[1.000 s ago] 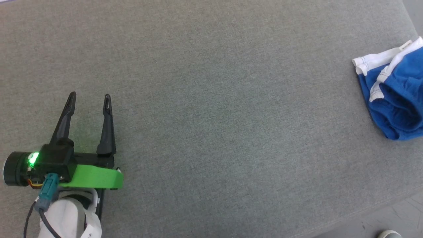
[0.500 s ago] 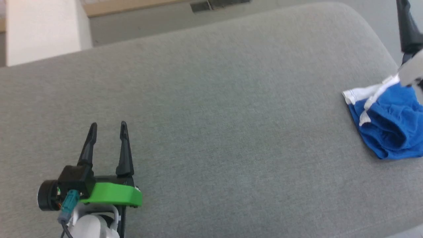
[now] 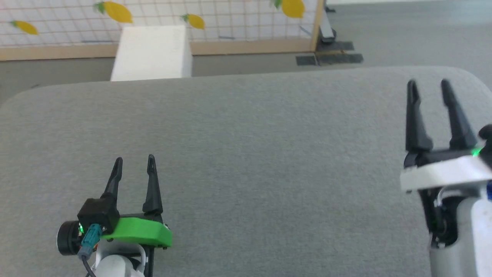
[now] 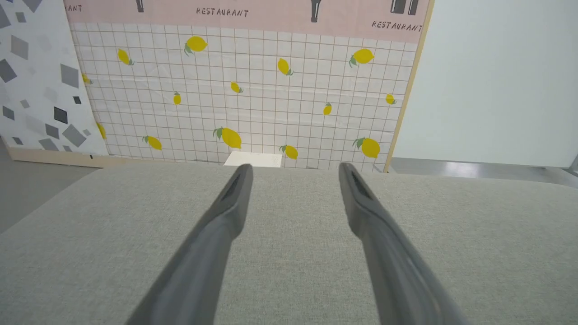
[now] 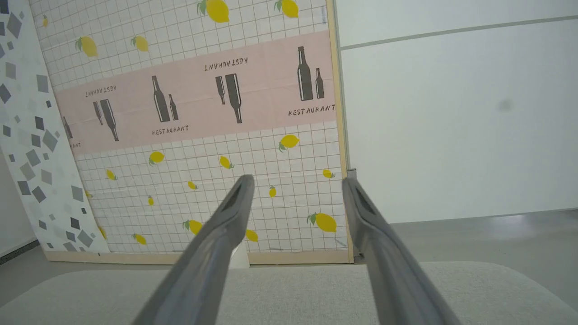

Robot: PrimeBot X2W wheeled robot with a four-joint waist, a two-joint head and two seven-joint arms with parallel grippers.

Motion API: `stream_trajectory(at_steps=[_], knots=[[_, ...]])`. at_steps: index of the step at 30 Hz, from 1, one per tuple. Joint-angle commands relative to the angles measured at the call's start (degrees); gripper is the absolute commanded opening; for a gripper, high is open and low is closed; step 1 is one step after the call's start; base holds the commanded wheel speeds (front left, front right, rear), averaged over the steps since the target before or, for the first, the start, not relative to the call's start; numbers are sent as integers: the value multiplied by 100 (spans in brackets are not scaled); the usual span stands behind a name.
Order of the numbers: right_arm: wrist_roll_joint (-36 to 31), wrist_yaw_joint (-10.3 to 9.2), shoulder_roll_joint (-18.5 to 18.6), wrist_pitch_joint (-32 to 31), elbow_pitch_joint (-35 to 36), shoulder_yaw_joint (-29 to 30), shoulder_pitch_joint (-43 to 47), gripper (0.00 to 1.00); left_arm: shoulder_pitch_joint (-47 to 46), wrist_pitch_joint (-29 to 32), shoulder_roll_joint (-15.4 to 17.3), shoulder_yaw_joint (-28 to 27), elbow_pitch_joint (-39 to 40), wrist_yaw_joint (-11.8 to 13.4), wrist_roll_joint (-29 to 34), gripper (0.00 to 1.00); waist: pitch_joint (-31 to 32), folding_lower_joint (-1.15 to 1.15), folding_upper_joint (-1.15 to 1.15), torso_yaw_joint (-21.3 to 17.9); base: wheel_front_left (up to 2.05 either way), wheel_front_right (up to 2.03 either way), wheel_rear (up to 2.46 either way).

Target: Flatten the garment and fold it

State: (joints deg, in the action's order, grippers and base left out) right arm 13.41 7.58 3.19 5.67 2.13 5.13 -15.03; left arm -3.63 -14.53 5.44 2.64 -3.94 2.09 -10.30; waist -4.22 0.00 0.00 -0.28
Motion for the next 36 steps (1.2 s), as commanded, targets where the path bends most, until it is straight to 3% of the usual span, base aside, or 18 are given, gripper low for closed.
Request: stream_trajectory(at_steps=[1, 11, 26, 36], knots=[[-99, -9, -15, 116, -69, -27, 193, 100, -29, -41, -32, -5, -60, 18, -95, 100, 454, 0, 0, 487, 0, 0, 0], [27, -9, -30, 814, -732, -203, 1098, 100, 93, -46, -127, -47, -266, 78, -196, 100, 675, 0, 0, 560, 0, 0, 0], [-238, -9, -31, 905, -1259, -281, 1681, 100, 283, -46, -125, 90, -643, 172, 55, 100, 677, 0, 0, 371, 0, 0, 0], [-206, -9, -31, 917, -1365, -259, 1731, 100, 258, -16, -107, 253, -1090, 41, -3, 100, 640, 0, 0, 342, 0, 0, 0]])
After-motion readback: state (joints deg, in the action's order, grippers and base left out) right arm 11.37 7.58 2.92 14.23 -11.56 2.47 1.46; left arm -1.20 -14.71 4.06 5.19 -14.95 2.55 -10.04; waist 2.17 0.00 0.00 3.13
